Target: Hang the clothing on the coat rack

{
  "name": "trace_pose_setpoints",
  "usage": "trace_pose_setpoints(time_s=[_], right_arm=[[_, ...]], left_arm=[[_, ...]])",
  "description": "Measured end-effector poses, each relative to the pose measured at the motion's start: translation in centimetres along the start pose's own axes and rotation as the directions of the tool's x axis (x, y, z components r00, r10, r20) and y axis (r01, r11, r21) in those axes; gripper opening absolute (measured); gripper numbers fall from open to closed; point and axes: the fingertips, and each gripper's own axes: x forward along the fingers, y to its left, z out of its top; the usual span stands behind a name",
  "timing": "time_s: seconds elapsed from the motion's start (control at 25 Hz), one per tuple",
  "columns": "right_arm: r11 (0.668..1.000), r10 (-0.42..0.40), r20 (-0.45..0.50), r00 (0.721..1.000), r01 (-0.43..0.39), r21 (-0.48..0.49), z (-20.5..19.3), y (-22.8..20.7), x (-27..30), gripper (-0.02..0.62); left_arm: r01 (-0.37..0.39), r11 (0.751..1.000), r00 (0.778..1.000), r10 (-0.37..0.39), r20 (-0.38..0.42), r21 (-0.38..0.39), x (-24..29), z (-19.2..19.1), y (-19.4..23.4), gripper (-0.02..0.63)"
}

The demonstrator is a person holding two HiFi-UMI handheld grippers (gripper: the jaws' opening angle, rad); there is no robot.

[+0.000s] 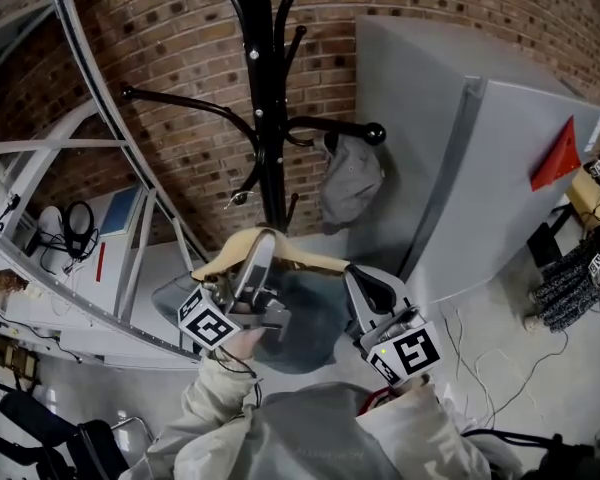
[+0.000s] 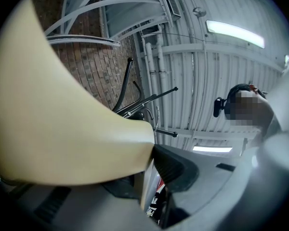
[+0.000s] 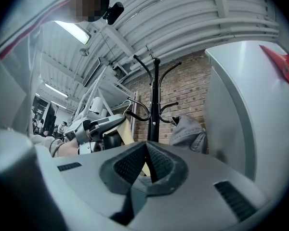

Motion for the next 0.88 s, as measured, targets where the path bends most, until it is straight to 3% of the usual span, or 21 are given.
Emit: trace_pose_setpoints(time_s=[0.88], right_arm=[[0.996,-0.085,-0.054,0.995,0.085,-0.009,-2.2,-2.9,1.1,0.021]], left_arm=[[-0.029,0.997,0.999,0.028,-0.019,-0.074,0.6,-1.5,6.7,0.100]])
